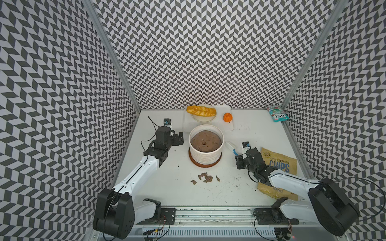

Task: Scrub the dried mud off the ceramic pot
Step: Place the brush at the center of the board.

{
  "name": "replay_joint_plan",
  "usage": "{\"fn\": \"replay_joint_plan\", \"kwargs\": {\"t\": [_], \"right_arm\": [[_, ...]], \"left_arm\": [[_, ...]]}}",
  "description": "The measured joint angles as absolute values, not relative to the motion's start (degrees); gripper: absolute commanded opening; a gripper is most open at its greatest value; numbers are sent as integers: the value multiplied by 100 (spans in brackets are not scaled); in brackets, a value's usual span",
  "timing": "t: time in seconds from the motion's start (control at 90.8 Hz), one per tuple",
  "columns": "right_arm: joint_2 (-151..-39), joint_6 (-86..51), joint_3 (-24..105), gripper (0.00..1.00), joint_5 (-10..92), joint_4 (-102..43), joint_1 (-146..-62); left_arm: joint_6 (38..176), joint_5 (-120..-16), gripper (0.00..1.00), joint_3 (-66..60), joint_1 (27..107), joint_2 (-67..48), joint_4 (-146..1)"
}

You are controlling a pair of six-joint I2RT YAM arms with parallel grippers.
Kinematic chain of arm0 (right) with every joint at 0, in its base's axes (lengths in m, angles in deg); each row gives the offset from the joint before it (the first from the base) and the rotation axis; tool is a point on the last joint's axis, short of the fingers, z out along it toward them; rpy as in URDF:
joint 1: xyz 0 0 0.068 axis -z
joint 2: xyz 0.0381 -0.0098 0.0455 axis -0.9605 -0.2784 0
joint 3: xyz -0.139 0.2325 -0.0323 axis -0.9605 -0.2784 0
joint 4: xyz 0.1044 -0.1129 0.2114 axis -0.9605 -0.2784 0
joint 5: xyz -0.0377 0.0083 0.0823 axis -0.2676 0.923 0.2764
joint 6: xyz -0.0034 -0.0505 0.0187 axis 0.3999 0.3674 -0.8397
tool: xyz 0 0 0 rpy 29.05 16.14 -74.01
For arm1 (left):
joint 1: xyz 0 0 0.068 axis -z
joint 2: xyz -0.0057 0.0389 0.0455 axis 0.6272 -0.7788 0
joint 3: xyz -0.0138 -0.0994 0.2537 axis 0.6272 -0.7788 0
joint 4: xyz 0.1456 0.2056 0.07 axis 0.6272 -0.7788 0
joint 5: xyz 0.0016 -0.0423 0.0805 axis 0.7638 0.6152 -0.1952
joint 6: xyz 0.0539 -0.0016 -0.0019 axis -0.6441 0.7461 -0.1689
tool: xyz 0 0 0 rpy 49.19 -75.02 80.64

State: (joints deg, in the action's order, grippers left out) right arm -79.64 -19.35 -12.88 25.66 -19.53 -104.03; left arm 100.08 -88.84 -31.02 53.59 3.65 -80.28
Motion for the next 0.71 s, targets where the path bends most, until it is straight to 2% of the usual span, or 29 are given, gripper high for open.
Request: {"fn": "replay_joint_plan", "kwargs": {"t": [0.297, 0.705], "right_arm": [[-8137, -1959, -1288, 15, 2577, -1822, -10403], [-8211, -2136, -1487, 29, 2656, -1704, -10403]], "left_arm": [[10266, -9231, 100, -3913, 5359, 385, -7045], [10094, -9633, 100, -4088, 5355, 490, -6474]]}}
